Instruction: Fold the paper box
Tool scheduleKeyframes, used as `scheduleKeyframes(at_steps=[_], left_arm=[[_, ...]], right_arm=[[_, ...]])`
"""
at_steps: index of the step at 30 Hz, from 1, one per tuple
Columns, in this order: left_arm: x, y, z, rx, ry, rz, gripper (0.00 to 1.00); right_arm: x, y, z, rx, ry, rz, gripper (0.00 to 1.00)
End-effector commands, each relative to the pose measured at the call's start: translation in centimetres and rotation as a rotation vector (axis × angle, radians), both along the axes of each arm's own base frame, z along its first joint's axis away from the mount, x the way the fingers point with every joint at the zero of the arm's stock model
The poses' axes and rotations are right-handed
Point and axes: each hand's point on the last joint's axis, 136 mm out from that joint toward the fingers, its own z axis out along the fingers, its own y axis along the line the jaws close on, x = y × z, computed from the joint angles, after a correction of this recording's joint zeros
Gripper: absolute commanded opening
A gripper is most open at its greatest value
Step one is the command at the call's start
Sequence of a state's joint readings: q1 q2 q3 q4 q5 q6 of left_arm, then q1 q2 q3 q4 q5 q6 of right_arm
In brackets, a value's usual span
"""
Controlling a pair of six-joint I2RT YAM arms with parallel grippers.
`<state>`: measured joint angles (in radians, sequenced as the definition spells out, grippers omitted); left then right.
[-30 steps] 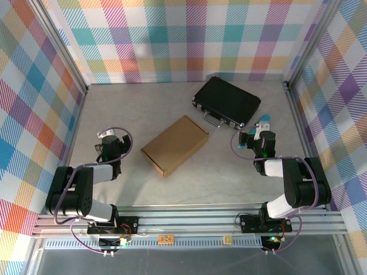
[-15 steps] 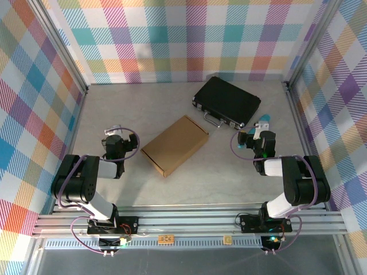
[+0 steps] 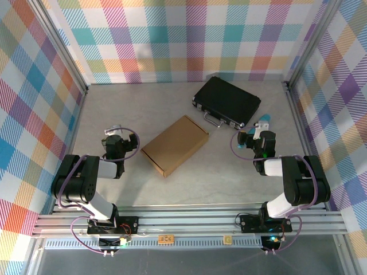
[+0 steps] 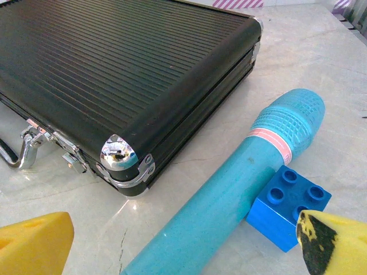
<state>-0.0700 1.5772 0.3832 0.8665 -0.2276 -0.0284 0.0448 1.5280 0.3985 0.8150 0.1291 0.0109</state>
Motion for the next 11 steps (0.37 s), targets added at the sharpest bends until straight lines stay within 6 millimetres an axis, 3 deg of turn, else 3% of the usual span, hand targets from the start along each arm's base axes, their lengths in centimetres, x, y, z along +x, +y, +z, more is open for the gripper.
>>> scheduleKeyframes(at_steps=[1, 11], left_arm=[[0.48, -0.31, 0.94, 0.012, -0.033, -0.016, 1.0], [0.5, -0.32, 0.97, 0.012, -0.035, -0.016, 1.0]], right_arm=[[0.28, 0.15, 0.68, 0.014, -0.033, 0.008, 0.99], [0.16, 0.16, 0.73, 0.006, -0.043, 0.008, 0.99]])
